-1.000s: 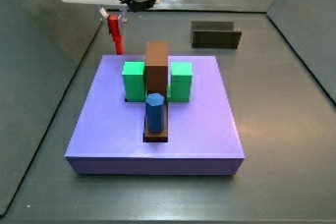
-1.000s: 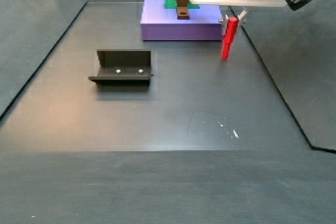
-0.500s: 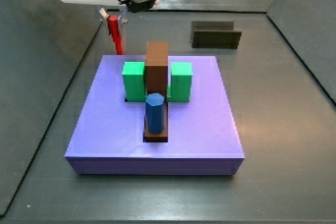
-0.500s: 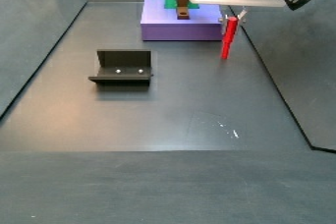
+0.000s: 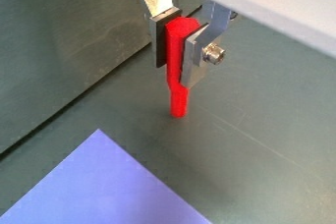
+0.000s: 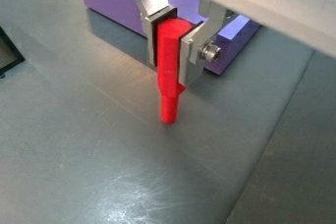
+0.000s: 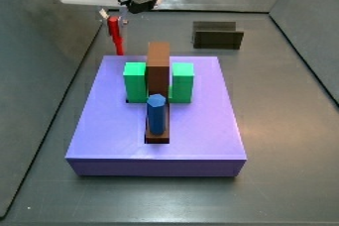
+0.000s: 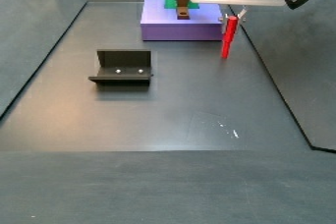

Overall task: Pick up the red object. Move up. Move to above the board. Insert the red object.
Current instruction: Pick up the red object, then move up, then move to above the board.

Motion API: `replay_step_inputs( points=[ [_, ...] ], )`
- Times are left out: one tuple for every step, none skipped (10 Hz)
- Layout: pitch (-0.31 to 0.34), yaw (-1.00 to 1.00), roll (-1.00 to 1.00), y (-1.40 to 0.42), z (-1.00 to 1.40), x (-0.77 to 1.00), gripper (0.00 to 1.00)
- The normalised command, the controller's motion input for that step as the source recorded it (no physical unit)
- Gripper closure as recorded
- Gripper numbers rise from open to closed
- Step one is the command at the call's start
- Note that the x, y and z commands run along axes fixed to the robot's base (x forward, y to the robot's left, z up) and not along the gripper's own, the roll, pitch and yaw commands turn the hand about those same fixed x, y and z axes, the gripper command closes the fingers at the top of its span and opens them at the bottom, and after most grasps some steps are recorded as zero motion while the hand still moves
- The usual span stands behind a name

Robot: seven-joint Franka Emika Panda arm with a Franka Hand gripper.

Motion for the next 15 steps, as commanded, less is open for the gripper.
replay_step_inputs(
  points=[
    [0.0,0.0,0.0,0.0,0.0,0.0,1.0],
    [0.0,0.0,0.0,0.0,0.0,0.0,1.0],
    [0.0,0.0,0.0,0.0,0.0,0.0,1.0],
    [0.0,0.0,0.0,0.0,0.0,0.0,1.0],
    [0.0,0.0,0.0,0.0,0.0,0.0,1.0],
    [0.0,0.0,0.0,0.0,0.83,0.0,1.0],
    [0.013,0.03,0.0,0.0,0.82,-0.01,1.0],
    [0.05,0.03,0.0,0.0,0.67,-0.06,1.0],
    [0.017,0.02,-0.03,-0.02,0.3,-0.03,1.0],
    [0.0,0.0,0.0,0.0,1.4,0.0,1.0],
    [0.027,-0.01,0.0,0.0,1.4,-0.01,1.0],
    [0.041,-0.01,-0.01,0.0,1.4,-0.05,1.0],
    [0.007,-0.01,-0.04,-0.01,1.4,-0.02,1.0],
    [0.038,-0.01,-0.04,0.0,1.4,0.03,1.0],
    [0.103,-0.01,-0.04,-0.01,0.85,0.04,1.0]
  ],
)
